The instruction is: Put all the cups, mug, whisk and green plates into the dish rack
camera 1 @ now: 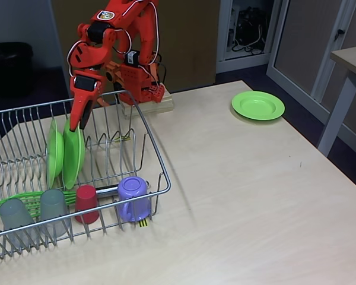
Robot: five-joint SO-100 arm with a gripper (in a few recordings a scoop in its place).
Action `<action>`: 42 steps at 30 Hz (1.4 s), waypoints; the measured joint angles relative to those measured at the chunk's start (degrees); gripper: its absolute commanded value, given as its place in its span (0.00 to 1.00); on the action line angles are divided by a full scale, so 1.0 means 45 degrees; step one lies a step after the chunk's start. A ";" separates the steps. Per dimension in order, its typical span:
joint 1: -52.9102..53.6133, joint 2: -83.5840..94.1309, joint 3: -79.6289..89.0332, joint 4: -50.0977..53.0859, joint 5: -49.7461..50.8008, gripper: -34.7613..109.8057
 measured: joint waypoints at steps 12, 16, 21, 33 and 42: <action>0.1445 -0.1660 -0.1133 0.1289 -0.1738 0.45; 0.1484 -0.1777 -0.1270 0.1543 -0.2656 0.44; 0.1445 -0.1719 -0.1445 0.1543 -0.2852 0.44; 0.0801 -0.1563 -0.2012 0.3105 -0.1777 0.71; -0.0039 -0.0391 -0.2441 0.3223 -0.0254 0.69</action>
